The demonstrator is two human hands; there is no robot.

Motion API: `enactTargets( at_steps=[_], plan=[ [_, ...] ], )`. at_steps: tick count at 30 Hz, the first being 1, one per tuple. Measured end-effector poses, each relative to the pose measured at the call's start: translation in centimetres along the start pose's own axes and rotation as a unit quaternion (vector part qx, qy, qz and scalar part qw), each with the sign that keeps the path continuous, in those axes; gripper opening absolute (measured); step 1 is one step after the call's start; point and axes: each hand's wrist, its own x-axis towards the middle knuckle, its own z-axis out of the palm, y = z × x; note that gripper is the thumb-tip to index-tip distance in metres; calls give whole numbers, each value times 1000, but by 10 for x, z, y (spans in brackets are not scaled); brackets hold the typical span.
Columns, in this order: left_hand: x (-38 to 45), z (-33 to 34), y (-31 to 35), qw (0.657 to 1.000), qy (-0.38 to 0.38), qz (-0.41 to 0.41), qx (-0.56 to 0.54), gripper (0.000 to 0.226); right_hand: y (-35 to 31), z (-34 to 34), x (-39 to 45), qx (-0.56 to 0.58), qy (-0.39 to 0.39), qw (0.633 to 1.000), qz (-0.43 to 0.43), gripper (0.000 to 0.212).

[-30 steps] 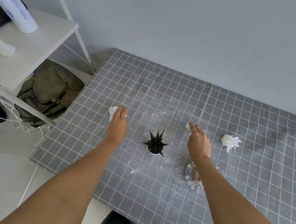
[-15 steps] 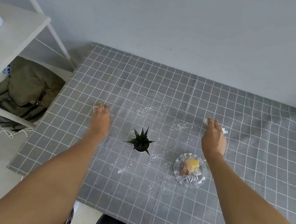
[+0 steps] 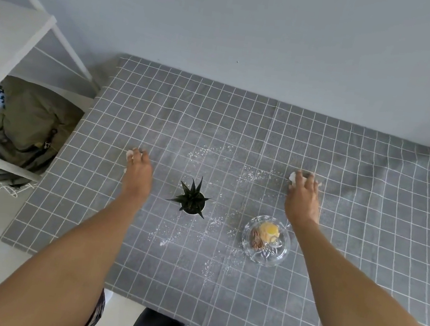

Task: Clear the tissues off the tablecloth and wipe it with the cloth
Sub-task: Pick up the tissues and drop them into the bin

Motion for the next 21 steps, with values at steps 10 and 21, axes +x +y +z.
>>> enactTargets(
  at_steps=[10,21],
  plan=[
    [-3,-3,-4,999,-5,7,-31,62,-4,-1,10,-60,11,996,-62,61],
    [-32,-54,-15,993,78,-33,-80,76,-134,-17,12,-76,7,976,-206,70]
  ],
)
